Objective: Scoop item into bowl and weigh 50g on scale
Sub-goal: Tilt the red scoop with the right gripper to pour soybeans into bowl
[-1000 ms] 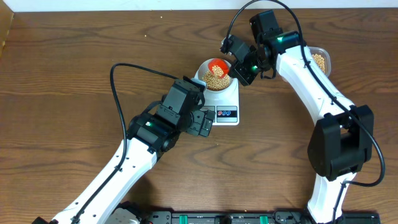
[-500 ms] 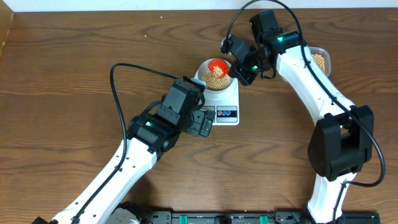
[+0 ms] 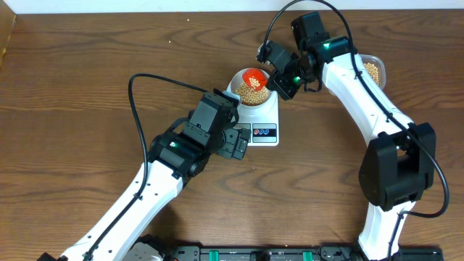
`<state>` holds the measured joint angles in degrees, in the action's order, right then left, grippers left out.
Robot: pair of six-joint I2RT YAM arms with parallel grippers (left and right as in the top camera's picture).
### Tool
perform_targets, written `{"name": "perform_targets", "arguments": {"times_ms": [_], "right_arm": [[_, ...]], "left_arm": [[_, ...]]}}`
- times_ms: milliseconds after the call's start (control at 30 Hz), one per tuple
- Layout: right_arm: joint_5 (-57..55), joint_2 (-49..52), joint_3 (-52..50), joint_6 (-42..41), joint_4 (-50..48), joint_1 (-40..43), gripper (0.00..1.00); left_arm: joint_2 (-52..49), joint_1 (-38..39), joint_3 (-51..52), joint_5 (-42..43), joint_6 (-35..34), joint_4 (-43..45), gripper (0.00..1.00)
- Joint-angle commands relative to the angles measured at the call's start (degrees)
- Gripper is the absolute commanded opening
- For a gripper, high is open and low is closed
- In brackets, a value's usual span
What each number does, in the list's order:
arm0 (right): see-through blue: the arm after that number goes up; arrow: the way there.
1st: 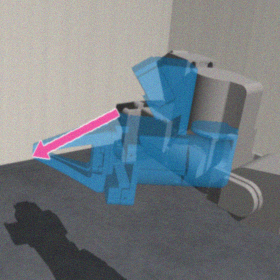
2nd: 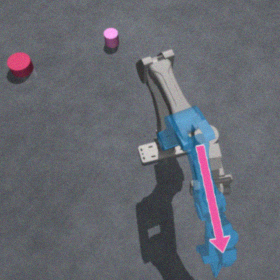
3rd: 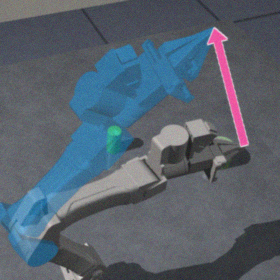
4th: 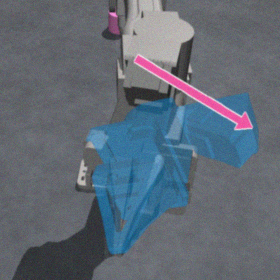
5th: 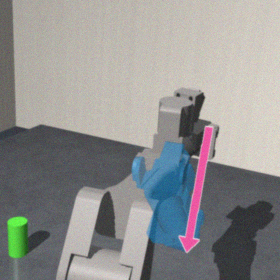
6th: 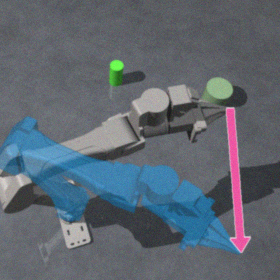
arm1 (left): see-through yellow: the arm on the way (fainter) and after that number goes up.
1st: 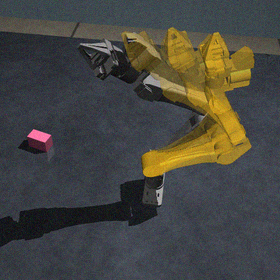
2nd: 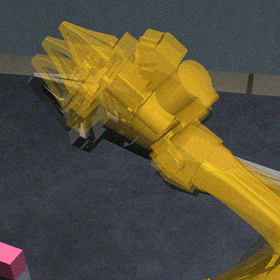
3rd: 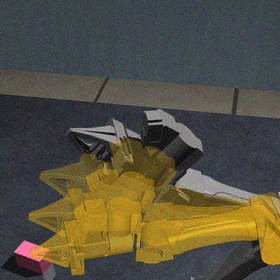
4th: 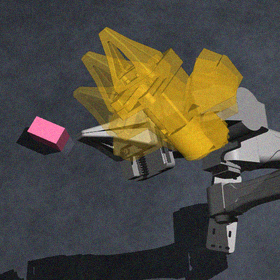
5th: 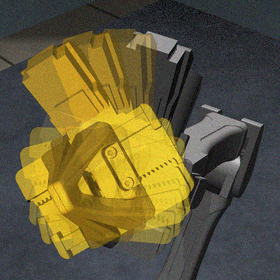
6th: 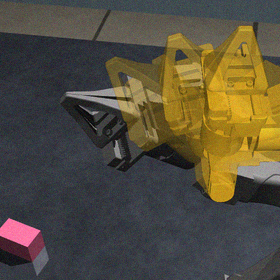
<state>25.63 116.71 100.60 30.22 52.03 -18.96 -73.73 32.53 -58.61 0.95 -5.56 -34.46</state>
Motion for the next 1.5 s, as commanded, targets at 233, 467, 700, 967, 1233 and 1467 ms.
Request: {"name": "perform_targets", "arguments": {"times_ms": [233, 467, 700, 967, 1233, 1467], "right_arm": [[1.18, -2.10, 1.42, 0.79, 0.00, -0.22, 0.01], [2.05, -3.06, 1.46, 1.49, 0.09, -0.20, 0.01], [1.90, -4.31, 1.46, 2.95, 0.31, -0.20, 0.01], [1.86, -5.27, 1.46, 4.63, 1.62, -0.26, 0.01], [1.88, -5.40, 1.46, 4.55, 1.68, -0.22, 0.01], [1.90, -5.40, 1.46, 4.09, 1.70, -0.20, 0.01]], "left_arm": [[0.02, 0.02, -0.24, -0.13, 0.57, 0.02, 1.00], [0.02, 0.02, -0.24, -0.13, 0.55, 0.02, 1.00], [0.02, 0.02, -0.26, -0.13, 0.55, 0.04, 1.00], [0.02, 0.02, -0.24, -0.13, 0.55, 0.02, 1.00], [0.02, 0.02, -0.26, -0.13, 0.57, 0.02, 1.00], [0.02, 0.02, -0.24, -0.13, 0.55, 0.02, 1.00]]}}
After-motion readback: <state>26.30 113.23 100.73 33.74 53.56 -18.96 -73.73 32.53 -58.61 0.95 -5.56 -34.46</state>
